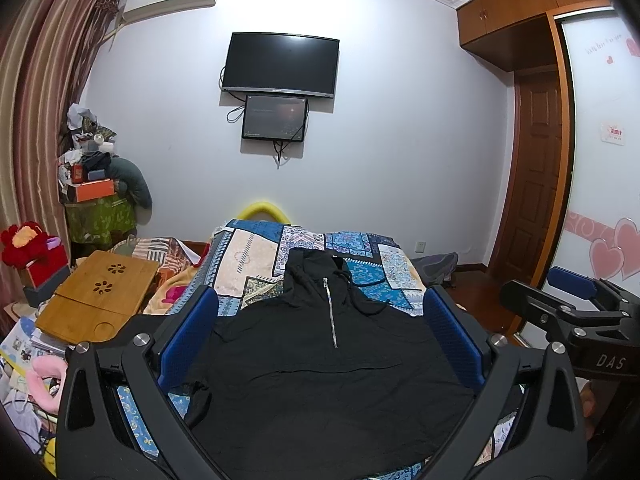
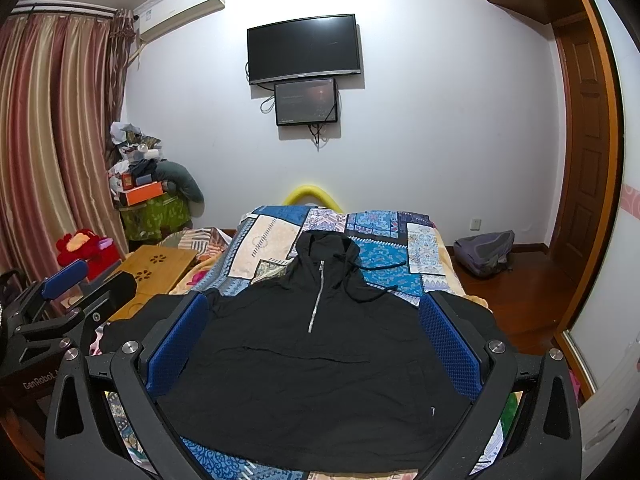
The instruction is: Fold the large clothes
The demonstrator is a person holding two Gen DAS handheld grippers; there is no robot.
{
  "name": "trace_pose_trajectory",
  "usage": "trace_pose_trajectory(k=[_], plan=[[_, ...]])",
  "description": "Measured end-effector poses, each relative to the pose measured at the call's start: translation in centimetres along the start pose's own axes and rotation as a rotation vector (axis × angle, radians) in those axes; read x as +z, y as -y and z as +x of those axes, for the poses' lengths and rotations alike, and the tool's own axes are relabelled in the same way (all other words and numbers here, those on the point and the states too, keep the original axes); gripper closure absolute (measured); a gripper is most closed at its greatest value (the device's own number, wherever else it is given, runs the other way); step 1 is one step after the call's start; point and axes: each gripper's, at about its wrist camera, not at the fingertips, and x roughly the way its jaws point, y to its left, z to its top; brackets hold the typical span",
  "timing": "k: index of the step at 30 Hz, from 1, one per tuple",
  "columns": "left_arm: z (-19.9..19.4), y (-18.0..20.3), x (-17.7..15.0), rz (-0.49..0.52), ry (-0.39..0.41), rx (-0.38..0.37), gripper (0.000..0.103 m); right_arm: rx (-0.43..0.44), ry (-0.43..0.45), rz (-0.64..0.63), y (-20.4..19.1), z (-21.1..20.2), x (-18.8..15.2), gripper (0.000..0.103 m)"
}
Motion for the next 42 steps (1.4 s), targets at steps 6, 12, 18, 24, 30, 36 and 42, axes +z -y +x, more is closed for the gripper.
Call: trace_pose_trajectory(k=[6,12,18,24,30,36,42], plan=[[0.1,-0.2,0.1,0.001,-0.002,0.003,0.000,-0.001,-0.001,-0.002,-0.1,0.0,0.0,0.000],[0.0,-0.3,-0.1,0.003,-0.001,0.008,0.000,-0.002,-0.003,-0.003,-0.1,0.1,-0.1,0.000],[-0.1,-0.5,-0.2,0.000,-0.003,0.007,0.000,-0.003,-0.003,-0.003,-0.1,0.1,-0.2,0.000],[0.2,-0.6,-0.1,-0.004,-0.008,0.005,0.000,-0.008,-0.013,-0.002,0.2,0.4,-0.6,0.000],[1.2,-1.4,-0.3,-0.014,-0.020,0.015,0.000,-0.023,-0.025,-0.005,0.1,1.4,-0.3,0.000],[3.8,-4.1,0.0,-0.051,-0.045,0.058,0.000,-0.040,-0.040,-0.002,0.4,3.7,0.1,0.000],[7.3,-10.6,0.2,-0.126,-0.101,0.165,0.000,-0.057,-0.090,-0.022,0.6,7.5,0.4,0.000]])
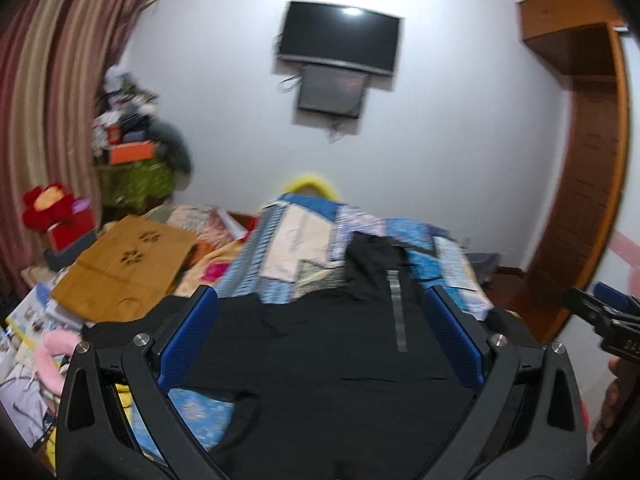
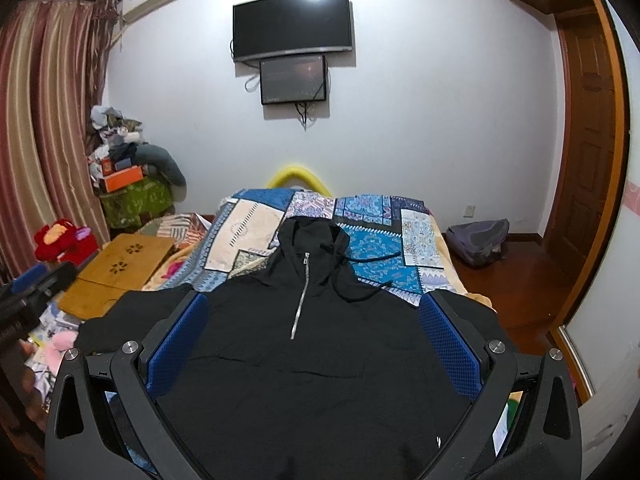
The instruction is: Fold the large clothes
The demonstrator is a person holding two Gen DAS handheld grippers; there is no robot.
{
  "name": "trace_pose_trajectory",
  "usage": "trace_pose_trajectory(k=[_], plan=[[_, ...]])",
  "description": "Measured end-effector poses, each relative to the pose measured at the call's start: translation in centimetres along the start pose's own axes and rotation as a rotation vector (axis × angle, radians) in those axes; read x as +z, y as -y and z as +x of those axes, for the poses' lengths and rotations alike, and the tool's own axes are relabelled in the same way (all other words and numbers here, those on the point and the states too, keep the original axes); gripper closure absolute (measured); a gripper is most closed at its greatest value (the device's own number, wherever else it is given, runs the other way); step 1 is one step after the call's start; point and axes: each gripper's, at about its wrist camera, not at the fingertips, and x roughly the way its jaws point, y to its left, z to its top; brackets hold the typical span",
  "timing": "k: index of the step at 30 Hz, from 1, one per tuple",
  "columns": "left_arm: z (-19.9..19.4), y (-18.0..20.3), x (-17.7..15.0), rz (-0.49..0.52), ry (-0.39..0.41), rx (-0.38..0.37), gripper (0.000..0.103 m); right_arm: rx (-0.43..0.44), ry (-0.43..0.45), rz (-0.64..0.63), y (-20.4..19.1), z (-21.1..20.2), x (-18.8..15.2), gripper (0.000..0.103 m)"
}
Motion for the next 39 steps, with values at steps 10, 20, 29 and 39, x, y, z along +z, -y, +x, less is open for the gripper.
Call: trace_pose_trajectory(k=[10,20,29,39], plan=[[7.7,-16.6,-2.3,-0.297,-0.243,0.181,0.000,0.001,-0.147,-0.058,-0.4,7.3,-0.2,0.000],[12.3,-28.9,-10.6,-0.600,-0.465,0.203,0.009,0.022,-0.317,-0.118,-1.9,12.6,-1.8,0.000],[15.5,-33.3,-15.9,-0.827,-0.553,0.168,0.022,0.044,-0.393,-0.100,-2.2,15.6,-2.7,0.000],[17.5,-36.3,-17.3,-0.948,-0.529,0.137,0.023,0.056,-0.433,-0.057,-2.1,16.8,-3.1,0.000]])
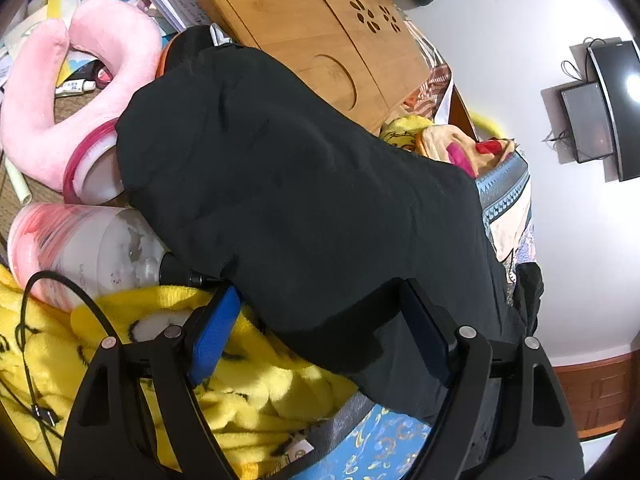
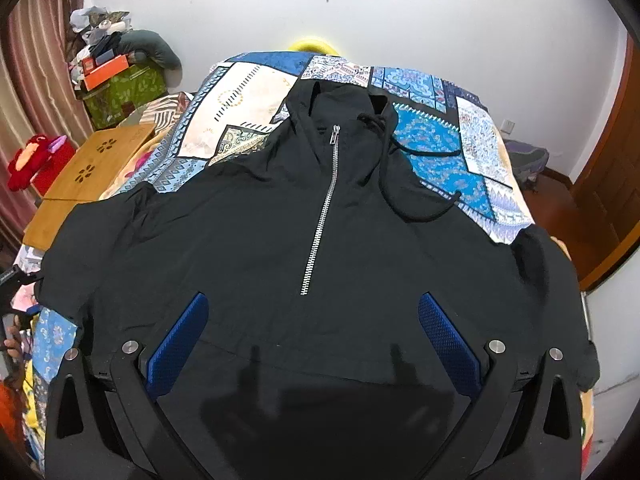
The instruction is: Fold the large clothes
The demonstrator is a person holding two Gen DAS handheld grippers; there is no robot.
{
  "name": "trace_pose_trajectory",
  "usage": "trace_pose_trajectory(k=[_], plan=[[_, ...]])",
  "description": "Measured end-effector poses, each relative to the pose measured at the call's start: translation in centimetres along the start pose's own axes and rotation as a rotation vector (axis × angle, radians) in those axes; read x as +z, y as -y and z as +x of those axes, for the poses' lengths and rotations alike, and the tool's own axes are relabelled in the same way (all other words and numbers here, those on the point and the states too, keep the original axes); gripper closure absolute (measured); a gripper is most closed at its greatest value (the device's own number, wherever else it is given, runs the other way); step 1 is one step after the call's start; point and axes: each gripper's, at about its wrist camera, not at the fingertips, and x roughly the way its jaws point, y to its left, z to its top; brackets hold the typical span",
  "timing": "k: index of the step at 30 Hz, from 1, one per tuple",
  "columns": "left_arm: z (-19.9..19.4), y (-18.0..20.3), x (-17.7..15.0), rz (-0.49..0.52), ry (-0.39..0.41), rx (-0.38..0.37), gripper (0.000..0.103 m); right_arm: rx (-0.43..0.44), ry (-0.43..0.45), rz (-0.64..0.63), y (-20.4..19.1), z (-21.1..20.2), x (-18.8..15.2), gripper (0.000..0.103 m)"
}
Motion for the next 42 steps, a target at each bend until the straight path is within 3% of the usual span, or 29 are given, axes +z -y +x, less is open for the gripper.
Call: trace_pose_trajectory(k=[3,6,8,12,14,21,27,31,34,36,42], plan=[[-0.4,0.2,0.0,0.010,0.021,0.064,0.042,0.006,-0.005,0.003,0.0,0.0,-0.1,0.000],[-1.1,1.0,-0.1,0.088,0.072,0.197,0.090,0.005,0.001,-0.004,0.0,-0.4,-0.1,0.000],[-1.6,1.6,-0.1,0.128,0.090,0.230,0.095,-0.004,0.008,-0.013,0.0,-0.7,-0.1,0.000],[-3.6,4.9,-0.4,0.248,0.179,0.305,0.099,-0.019,0.025,-0.029,0.2,-1.5,-0.1,0.000],[-5.1,7.4,-0.5,0.309,0.239,0.306,0.100,-0.023,0.030,-0.031,0.4,-1.8,-0.2,0.000],[-10.5,18.5,-1.7,0.495,0.387,0.161,0.101,-0.027,0.050,-0.031,1.9,-2.7,0.0,0.000],[-12.3,29.4,-6.5,0.702,0.432,0.008,0.101,-0.025,0.071,-0.028,3.5,-3.4,0.1,0.000],[-11.4,35.7,-11.2,0.817,0.388,-0.108,0.101,-0.028,0.082,-0.022,4.7,-4.0,0.0,0.000],[-9.3,39.0,-14.9,0.903,0.324,-0.149,0.101,-0.029,0.082,-0.017,5.7,-4.3,-0.4,0.000],[-7.7,40.2,-17.4,0.952,0.285,-0.154,0.101,-0.029,0.078,-0.010,6.4,-4.5,-0.7,0.000],[0.1,42.4,-25.7,1.090,0.063,-0.126,0.101,-0.056,0.055,-0.002,8.2,-4.5,-1.9,0.000]])
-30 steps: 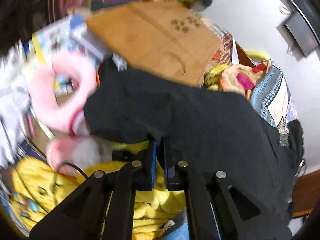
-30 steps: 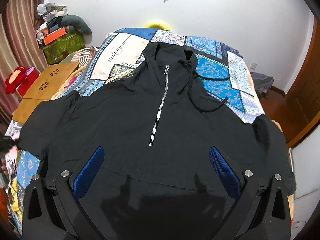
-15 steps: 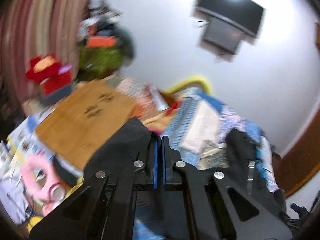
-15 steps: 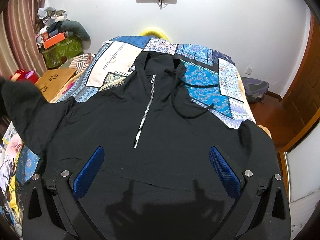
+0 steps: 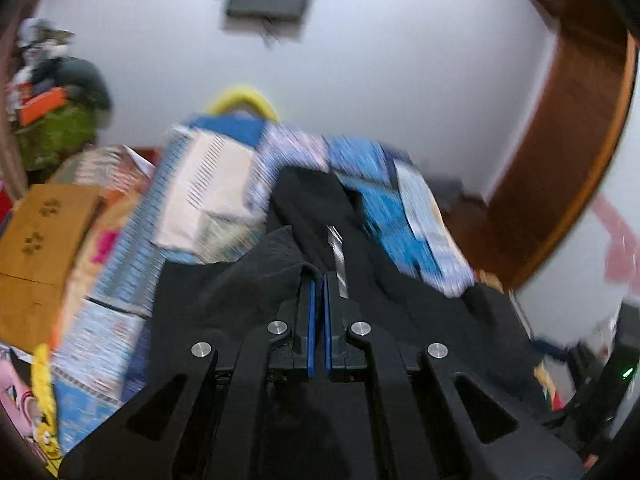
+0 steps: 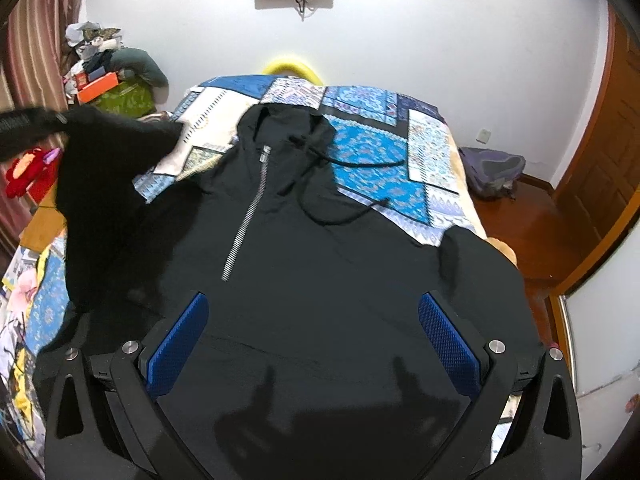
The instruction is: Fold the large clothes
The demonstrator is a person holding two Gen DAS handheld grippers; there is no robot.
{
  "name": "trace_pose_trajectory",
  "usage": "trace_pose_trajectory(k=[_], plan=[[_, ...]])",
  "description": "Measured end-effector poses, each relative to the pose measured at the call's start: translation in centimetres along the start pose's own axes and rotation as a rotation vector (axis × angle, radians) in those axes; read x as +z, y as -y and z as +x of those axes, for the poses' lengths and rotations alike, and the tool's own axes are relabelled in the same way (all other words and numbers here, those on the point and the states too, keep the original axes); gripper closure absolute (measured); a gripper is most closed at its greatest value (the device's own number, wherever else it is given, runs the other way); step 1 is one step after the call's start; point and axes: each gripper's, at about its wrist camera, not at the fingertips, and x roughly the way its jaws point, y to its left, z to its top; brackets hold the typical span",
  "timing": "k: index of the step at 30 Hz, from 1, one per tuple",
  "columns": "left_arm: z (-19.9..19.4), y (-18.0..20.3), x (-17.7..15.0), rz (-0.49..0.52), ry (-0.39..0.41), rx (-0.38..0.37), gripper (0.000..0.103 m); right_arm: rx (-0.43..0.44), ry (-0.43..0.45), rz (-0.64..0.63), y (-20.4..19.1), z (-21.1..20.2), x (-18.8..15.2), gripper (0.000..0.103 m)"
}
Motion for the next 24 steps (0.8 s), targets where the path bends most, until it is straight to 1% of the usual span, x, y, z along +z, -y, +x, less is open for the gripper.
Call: trace_pose_trajectory(k=[2,5,7,9,12,14,15,17,19,21,22,23,24], plan=[[2.4,2.6,-1.6,0.053,-0.068,-0.011,0.101,-0.011,-0.014,0.001,0.6,0.1,-0.5,0.000],[5.0,5.2,-4.3,0.109,-0.149,-0.046,0.101,-0.017,-0.027,0.006,1.3,0.3,-1.1,0.000],[6.0,7.0,-6.0,0.163,-0.192,-0.059,0.101,-0.019,-0.040,0.010,1.6,0.5,-1.4,0.000],[6.7,8.2,-7.7,0.218,-0.233,-0.056,0.101,-0.020,-0.049,0.011,1.8,0.6,-1.6,0.000],[7.2,8.9,-9.4,0.243,-0.310,-0.075,0.101,-0.025,-0.055,0.005,1.7,0.6,-1.9,0.000],[7.6,8.8,-10.0,0.255,-0.372,-0.078,0.095,-0.030,-0.055,-0.001,1.5,0.5,-1.9,0.000],[7.5,8.6,-10.3,0.253,-0.400,-0.087,0.093,-0.032,-0.054,-0.004,1.4,0.4,-2.0,0.000],[7.3,8.2,-10.3,0.244,-0.423,-0.097,0.091,-0.032,-0.052,-0.008,1.2,0.3,-1.8,0.000],[6.6,7.6,-10.2,0.236,-0.426,-0.099,0.084,-0.031,-0.047,-0.013,1.0,0.1,-1.7,0.000],[5.1,6.9,-9.8,0.233,-0.399,-0.100,0.071,-0.027,-0.037,-0.020,0.6,-0.2,-1.5,0.000],[4.4,6.5,-9.5,0.236,-0.379,-0.092,0.057,-0.025,-0.033,-0.025,0.3,-0.3,-1.3,0.000],[3.3,6.1,-9.1,0.241,-0.349,-0.082,0.046,-0.023,-0.028,-0.031,0.0,-0.4,-1.2,0.000],[2.0,5.6,-8.6,0.247,-0.312,-0.075,0.044,-0.020,-0.025,-0.036,-0.2,-0.5,-1.0,0.000]])
